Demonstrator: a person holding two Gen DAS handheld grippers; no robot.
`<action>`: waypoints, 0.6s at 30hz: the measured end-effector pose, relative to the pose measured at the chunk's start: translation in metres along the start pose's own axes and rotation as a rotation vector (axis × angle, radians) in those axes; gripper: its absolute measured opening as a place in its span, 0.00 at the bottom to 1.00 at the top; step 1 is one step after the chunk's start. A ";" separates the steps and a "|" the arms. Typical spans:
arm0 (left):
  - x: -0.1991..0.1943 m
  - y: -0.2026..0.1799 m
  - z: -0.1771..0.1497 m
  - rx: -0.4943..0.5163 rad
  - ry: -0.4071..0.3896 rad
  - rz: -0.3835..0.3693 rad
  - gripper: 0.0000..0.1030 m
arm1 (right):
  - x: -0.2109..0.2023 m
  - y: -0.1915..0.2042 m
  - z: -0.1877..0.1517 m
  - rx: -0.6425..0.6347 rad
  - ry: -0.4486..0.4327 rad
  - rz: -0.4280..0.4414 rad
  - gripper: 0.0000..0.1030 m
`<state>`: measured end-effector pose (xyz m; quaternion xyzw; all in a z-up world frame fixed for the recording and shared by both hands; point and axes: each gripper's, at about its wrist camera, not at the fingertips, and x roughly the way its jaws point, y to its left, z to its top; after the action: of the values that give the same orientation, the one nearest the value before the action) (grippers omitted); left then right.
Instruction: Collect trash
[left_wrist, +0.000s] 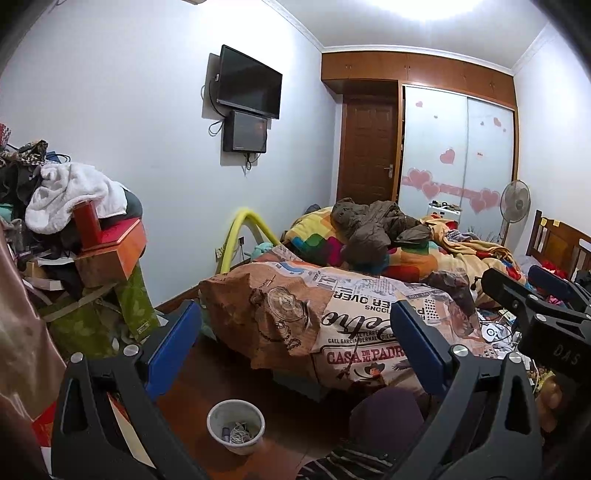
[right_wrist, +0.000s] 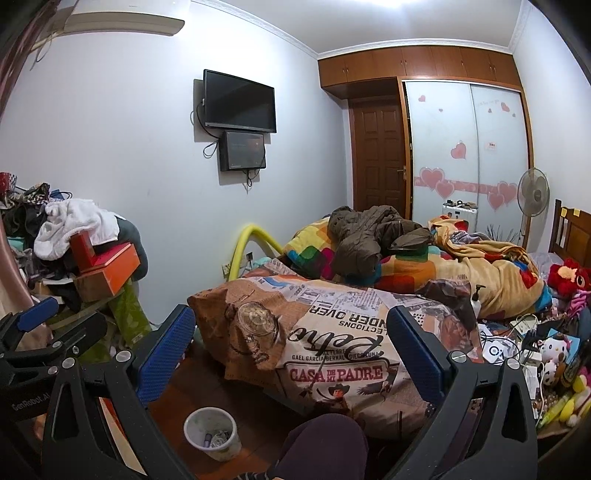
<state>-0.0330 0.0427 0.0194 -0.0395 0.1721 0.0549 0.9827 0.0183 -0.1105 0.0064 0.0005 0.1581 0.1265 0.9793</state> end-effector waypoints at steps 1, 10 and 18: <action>0.000 0.000 0.000 -0.001 0.001 -0.001 0.99 | 0.001 0.001 0.000 0.001 0.001 0.000 1.00; 0.001 0.001 0.000 0.001 0.001 -0.005 0.99 | 0.000 0.002 0.000 -0.001 -0.001 0.001 1.00; 0.001 0.000 -0.001 0.001 0.001 -0.007 0.99 | 0.000 0.002 0.001 -0.001 0.000 0.000 1.00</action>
<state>-0.0327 0.0426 0.0185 -0.0394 0.1723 0.0516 0.9829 0.0180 -0.1082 0.0073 -0.0001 0.1579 0.1266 0.9793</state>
